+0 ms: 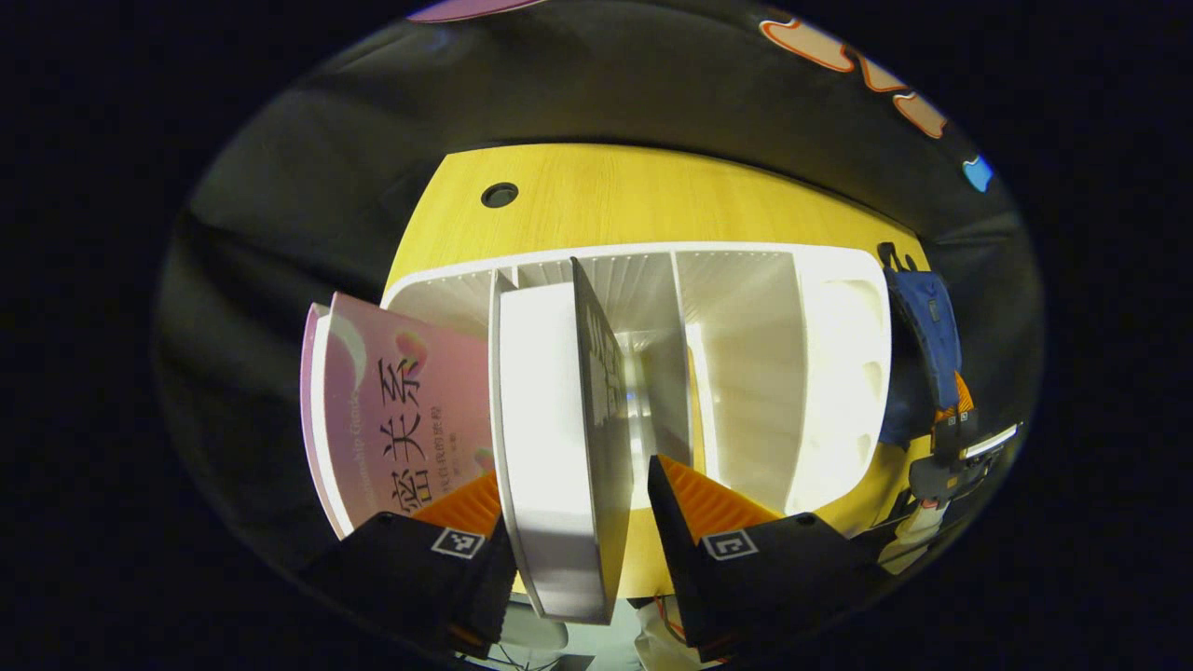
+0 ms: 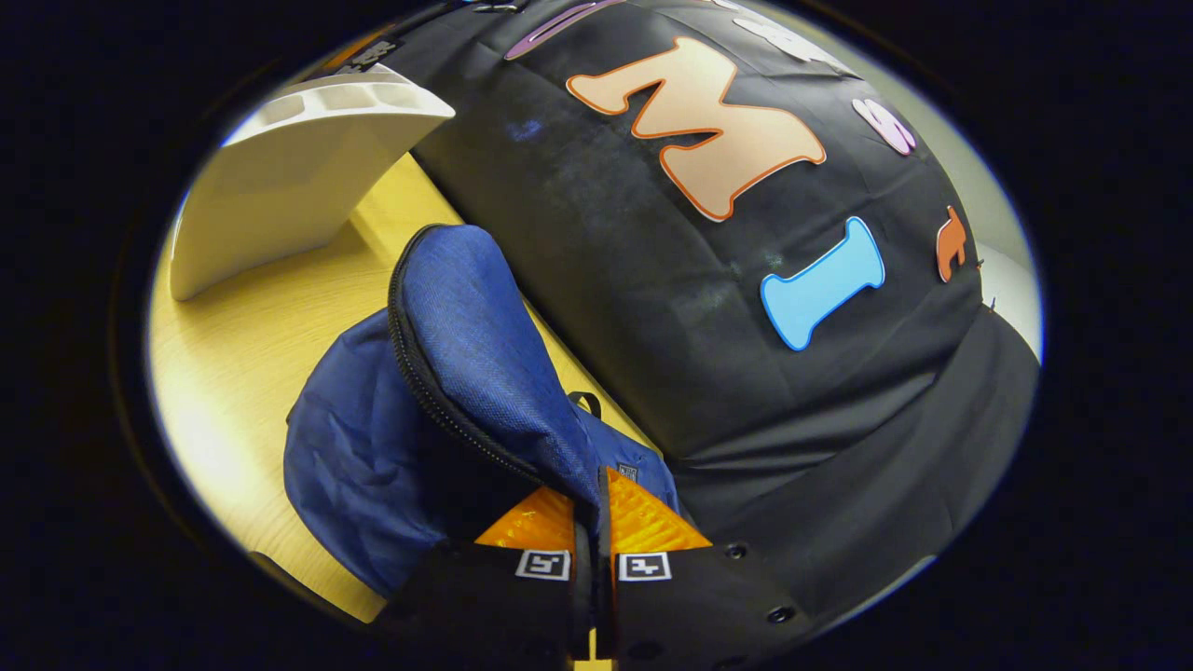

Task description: Open the schoolbag, grab two books from the bookshelf and put them into the schoolbag.

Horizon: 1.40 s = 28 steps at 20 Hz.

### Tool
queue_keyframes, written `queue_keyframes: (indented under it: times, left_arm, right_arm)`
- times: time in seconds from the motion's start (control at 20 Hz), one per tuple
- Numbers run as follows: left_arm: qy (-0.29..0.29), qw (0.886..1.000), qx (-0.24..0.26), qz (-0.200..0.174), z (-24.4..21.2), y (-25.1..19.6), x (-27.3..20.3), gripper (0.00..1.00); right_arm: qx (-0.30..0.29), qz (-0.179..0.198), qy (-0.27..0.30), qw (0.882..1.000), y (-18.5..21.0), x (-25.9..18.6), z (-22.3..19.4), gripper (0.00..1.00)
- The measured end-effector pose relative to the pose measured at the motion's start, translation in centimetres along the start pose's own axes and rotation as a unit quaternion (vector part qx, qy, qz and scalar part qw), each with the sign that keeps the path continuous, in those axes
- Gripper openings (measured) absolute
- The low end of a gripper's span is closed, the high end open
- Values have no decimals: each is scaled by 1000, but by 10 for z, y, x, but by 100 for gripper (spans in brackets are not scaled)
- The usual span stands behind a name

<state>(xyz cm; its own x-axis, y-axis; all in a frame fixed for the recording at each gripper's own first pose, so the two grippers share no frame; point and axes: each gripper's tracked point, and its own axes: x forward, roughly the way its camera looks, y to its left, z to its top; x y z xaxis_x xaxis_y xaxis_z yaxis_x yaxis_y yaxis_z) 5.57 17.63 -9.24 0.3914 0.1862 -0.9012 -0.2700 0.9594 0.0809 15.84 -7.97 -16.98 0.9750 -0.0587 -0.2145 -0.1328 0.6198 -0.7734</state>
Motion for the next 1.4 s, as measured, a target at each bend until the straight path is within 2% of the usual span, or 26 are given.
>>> queue_keyframes:
  times: [0.05,0.1,0.25,0.4,0.55,0.6,0.9,1.0,1.1,1.4]
  left_arm:
    - [8,1000,-2,9,1,1,4,71]
    - [13,1000,1,12,2,0,4,66]
    - [20,999,9,28,3,5,5,65]
    - [26,999,6,30,3,7,4,53]
    - [30,999,4,35,2,10,5,52]
    - [32,999,-3,34,1,9,4,45]
    - [59,996,-64,14,-8,7,1,38]
    - [81,993,-81,6,-19,0,-2,37]
    - [95,991,-95,-8,-28,-8,-6,37]
    - [103,988,-118,-15,-39,-10,-25,36]
  right_arm:
    - [1,1,0,1000,0,0,0,5]
    - [3,1,0,1000,0,0,-1,5]
    - [4,2,-1,1000,1,1,0,5]
    - [1,4,0,1000,1,1,-1,5]
    - [-1,7,0,1000,2,3,-2,5]
    - [-1,7,1,1000,3,3,-2,5]
    - [-3,8,1,1000,4,5,-2,3]
    - [-5,8,1,1000,4,5,-2,5]
    - [-6,9,1,1000,5,6,-2,3]
    - [-1,8,0,1000,6,6,-3,5]
